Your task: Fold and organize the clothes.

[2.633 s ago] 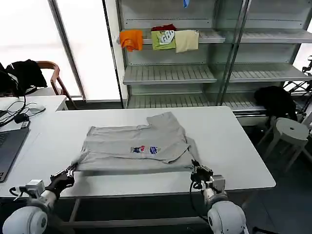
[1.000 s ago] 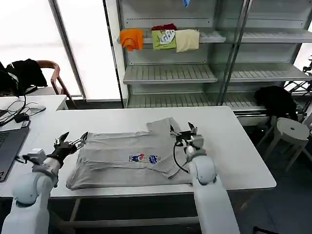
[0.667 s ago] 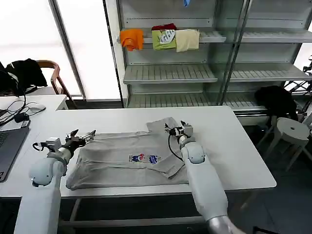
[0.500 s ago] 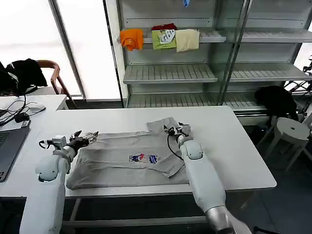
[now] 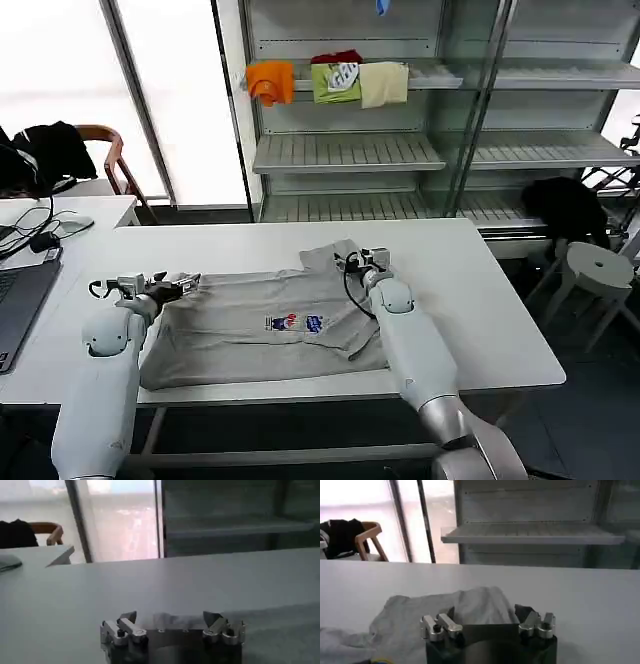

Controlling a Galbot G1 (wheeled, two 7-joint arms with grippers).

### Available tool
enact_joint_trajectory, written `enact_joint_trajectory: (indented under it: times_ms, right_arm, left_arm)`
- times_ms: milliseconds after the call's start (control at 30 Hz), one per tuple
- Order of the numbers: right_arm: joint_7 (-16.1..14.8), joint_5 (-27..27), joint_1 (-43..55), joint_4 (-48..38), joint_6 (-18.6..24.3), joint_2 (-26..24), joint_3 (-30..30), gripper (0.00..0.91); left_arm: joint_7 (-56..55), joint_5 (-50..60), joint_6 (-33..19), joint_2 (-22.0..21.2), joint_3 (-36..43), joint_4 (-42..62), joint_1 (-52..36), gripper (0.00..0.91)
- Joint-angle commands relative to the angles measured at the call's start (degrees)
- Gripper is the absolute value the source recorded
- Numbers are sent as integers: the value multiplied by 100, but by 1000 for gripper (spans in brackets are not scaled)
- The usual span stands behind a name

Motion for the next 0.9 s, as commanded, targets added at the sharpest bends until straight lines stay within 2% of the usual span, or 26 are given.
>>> enact_joint_trajectory:
  times_ms: [33, 100, 500, 700, 900]
  right_arm:
    - [-45, -26, -3, -133, 3, 292, -51, 232]
    - [-44, -44, -34, -64, -30, 292, -42, 10]
    - [-43, -37, -163, 310, -181, 292, 10, 0]
    - [-74, -14, -375, 979, -144, 292, 86, 0]
    - [-104, -182, -681, 1845, -380, 292, 166, 0]
  left_arm:
    - [38, 125, -31, -4, 14, 488, -127, 373]
    - [43, 124, -28, -2, 16, 500, -130, 20]
    - [113, 35, -38, 14, 20, 468, -112, 10]
    - [72, -361, -251, 53, 19, 77, 11, 10]
    - [13, -785, -232, 107, 23, -397, 127, 0]
